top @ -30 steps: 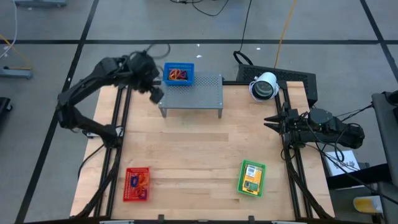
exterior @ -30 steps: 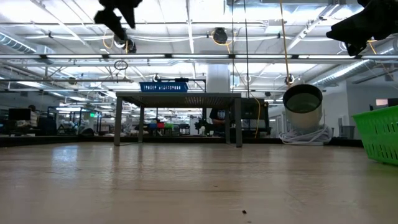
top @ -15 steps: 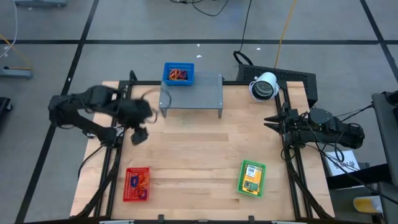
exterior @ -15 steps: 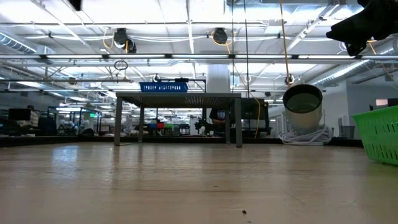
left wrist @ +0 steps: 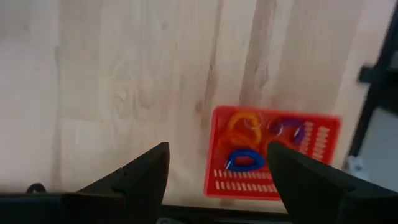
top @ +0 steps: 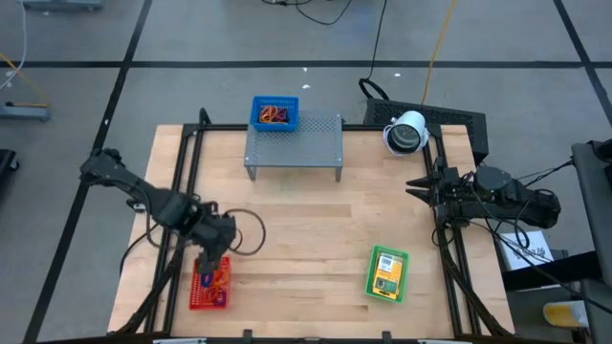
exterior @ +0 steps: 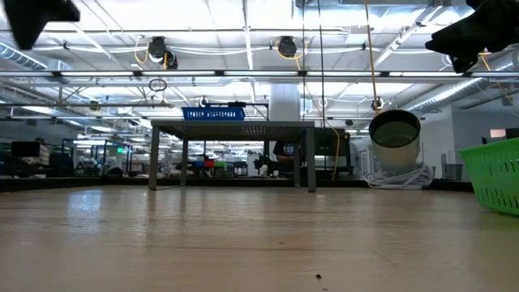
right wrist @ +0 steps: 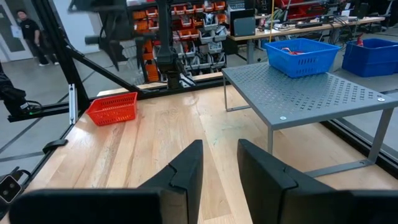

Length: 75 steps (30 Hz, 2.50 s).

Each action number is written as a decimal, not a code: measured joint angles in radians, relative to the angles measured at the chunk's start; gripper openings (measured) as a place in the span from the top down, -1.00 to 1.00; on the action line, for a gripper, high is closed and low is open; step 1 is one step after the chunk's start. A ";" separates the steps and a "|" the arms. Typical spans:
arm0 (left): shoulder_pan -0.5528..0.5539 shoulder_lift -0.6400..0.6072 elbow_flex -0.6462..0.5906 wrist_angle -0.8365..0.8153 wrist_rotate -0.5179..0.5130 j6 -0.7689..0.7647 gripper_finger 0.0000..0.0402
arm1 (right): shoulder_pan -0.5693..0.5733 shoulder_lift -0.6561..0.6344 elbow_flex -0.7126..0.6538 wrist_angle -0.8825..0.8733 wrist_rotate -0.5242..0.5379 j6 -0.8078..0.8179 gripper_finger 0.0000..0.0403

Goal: Pick & Place Office Desk Supplies
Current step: Put the red bin on the shelf

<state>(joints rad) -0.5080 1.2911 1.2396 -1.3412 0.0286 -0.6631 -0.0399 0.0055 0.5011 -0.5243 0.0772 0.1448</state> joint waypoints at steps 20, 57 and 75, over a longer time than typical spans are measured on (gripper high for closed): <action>-0.124 0.000 -0.371 0.291 0.007 -0.129 -0.30 | 0.000 0.000 0.000 0.000 0.000 0.000 0.56; -0.157 0.000 -0.586 0.480 0.116 -0.284 0.82 | 0.000 0.000 0.000 0.000 0.000 0.000 0.56; -0.037 0.000 -0.438 0.510 0.154 -0.574 0.98 | 0.000 0.000 0.000 0.000 0.000 0.000 0.56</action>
<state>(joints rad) -0.5454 1.2911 0.8013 -0.8310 0.1831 -1.2373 -0.0396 0.0055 0.5013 -0.5243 0.0772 0.1448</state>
